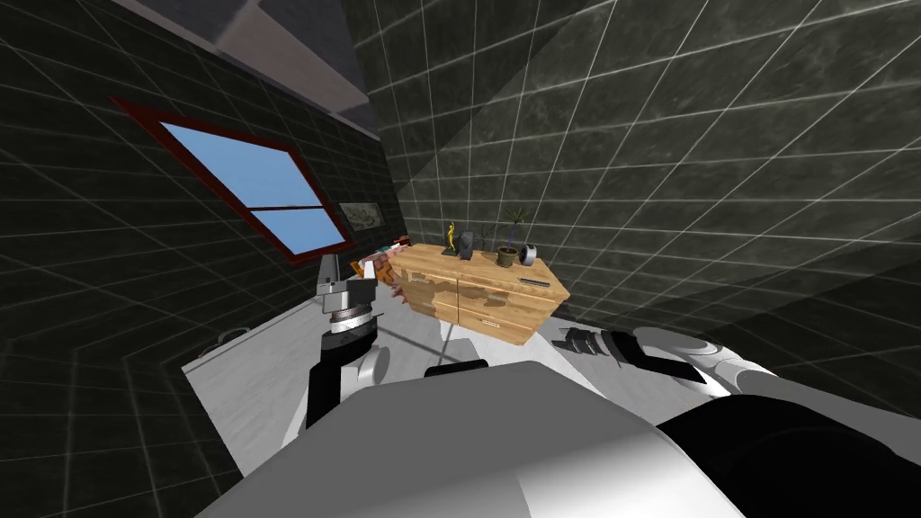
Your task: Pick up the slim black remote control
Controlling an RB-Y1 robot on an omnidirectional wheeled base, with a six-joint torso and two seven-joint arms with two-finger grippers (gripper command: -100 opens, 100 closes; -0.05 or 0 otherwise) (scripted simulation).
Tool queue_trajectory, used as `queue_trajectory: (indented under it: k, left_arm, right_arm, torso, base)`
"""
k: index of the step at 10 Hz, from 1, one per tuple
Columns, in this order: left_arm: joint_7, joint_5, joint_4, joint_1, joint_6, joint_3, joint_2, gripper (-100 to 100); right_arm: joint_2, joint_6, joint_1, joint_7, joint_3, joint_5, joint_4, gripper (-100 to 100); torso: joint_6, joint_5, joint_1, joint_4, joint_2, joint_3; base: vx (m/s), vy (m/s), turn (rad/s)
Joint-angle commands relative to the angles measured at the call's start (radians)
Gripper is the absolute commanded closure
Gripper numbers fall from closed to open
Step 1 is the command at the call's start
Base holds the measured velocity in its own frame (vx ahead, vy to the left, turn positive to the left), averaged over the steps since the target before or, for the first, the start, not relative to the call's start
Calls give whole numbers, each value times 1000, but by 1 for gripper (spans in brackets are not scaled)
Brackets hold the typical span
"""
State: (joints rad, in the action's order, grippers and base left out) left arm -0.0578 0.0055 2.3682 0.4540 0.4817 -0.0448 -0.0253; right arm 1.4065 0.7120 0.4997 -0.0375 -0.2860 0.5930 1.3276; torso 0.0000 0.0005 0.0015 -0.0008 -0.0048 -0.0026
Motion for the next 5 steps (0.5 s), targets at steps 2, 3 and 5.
queue_trajectory:
  k: [2, 3, 5]
  left_arm:
    - [0, 0, 0, 0, 0, 0, 0, 0]
    - [0, 0, 0, 0, 0, 0, 0, 0]
    - [0, 0, 0, 0, 0, 0, 0, 0]
  right_arm:
    - [69, 4, -7, 17, -27, 20, -35, -100]
    - [102, 7, -6, 35, -49, 35, -58, -100]
    - [158, 9, -6, 54, -71, 47, -79, -100]
  torso:
    - [0, 0, 0, 0, -1, 0]
    - [0, 0, 0, 0, 0, 0]
    - [0, 0, -1, 0, -1, -1]
  base:
    - [76, 19, 151]
    - [95, 12, 226]
    - [85, 8, 151]
